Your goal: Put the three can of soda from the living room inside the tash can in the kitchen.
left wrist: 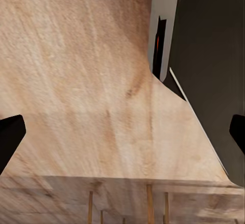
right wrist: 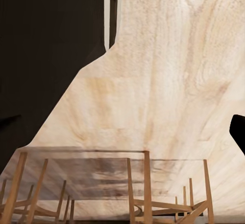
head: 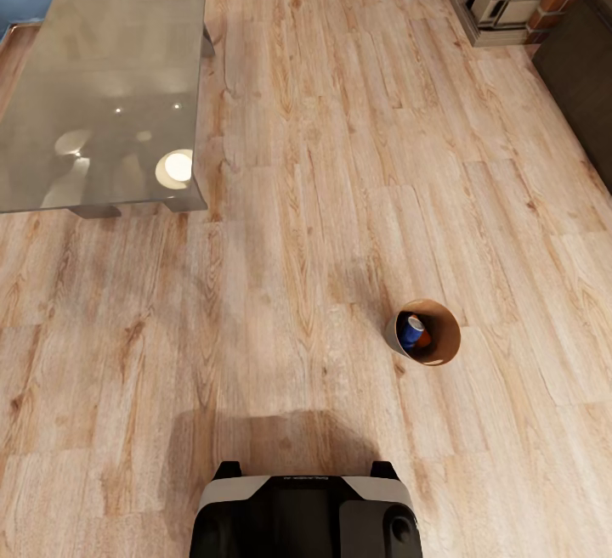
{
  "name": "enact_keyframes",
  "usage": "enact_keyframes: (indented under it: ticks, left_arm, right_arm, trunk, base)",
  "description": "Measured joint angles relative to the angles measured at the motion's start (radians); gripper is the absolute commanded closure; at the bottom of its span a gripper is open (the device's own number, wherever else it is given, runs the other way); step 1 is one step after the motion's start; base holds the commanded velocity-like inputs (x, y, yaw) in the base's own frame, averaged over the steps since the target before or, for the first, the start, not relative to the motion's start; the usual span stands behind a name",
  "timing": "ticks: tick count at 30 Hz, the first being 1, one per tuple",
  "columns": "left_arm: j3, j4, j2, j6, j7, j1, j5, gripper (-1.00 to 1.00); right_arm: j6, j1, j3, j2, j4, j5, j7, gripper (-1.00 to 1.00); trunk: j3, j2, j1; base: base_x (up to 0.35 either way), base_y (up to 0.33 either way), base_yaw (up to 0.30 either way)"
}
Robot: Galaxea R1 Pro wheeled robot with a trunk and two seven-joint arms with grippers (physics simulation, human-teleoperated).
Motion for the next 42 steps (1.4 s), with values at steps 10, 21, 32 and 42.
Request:
enact_keyframes:
  ticks: [10, 21, 32, 42]
  left_arm:
    - [0.000, 0.001, -0.026, 0.001, 0.000, 0.002, 0.001, -1.00]
    - [0.000, 0.002, -0.042, 0.001, 0.000, 0.003, 0.002, -1.00]
    - [0.000, 0.002, -0.043, 0.001, 0.000, 0.003, 0.002, -1.00]
    - [0.000, 0.002, -0.043, 0.001, 0.000, 0.003, 0.002, -1.00]
  right_arm:
    - [0.000, 0.000, 0.000, 0.000, 0.000, 0.000, 0.000, -1.00]
    - [0.000, 0.000, 0.000, 0.000, 0.000, 0.000, 0.000, -1.00]
    - [0.001, 0.002, 0.000, 0.000, 0.000, 0.000, 0.000, -1.00]
    - [0.001, 0.003, 0.000, 0.000, 0.000, 0.000, 0.000, -1.00]
  trunk:
    - [0.000, 0.000, 0.000]
    - [0.000, 0.000, 0.000]
    - [0.000, 0.000, 0.000]
    - [0.000, 0.000, 0.000]
  base:
    - [0.000, 0.000, 0.000]
    - [0.000, 0.000, 0.000]
    - [0.000, 0.000, 0.000]
    - [0.000, 0.000, 0.000]
